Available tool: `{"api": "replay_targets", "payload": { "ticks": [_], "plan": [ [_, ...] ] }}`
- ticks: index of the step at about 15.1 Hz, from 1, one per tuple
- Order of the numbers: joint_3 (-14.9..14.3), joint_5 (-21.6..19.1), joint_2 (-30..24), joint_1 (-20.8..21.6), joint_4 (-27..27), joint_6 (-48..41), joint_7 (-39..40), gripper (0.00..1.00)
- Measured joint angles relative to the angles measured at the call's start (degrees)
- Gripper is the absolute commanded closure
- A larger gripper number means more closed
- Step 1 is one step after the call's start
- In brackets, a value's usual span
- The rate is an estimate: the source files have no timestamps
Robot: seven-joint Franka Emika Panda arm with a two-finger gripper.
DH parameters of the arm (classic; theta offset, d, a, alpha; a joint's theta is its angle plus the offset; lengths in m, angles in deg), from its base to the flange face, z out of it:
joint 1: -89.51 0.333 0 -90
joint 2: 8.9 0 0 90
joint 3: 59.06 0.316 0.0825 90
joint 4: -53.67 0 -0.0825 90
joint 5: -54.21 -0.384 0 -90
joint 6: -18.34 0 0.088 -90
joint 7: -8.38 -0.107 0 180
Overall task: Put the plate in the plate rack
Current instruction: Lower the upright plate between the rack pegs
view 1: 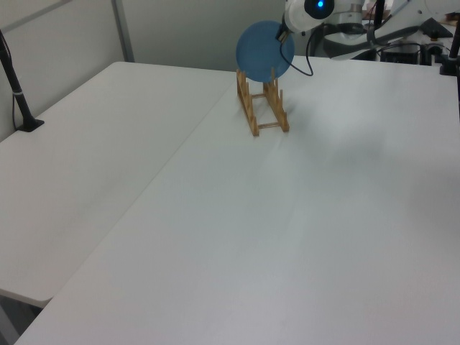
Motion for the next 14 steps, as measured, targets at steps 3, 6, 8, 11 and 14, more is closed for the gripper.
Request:
{"api": "replay_targets", "payload": {
  "ticks": [3, 6, 8, 11, 14],
  "plan": [
    [0.11, 0.00, 0.60, 0.00, -0.03, 0.00, 0.00, 0.73],
    [0.23, 0.00, 0.94, 0.00, -0.05, 0.00, 0.00, 0.63],
    [0.31, 0.00, 1.08, 0.00, -0.05, 0.00, -0.01, 0.62],
    [0.38, -0.21, 1.06, 0.01, 0.04, 1.32, -0.19, 0.60],
    [0.39, -1.73, 0.80, 0.10, 0.38, 2.09, -0.30, 0.60]
  ]
}}
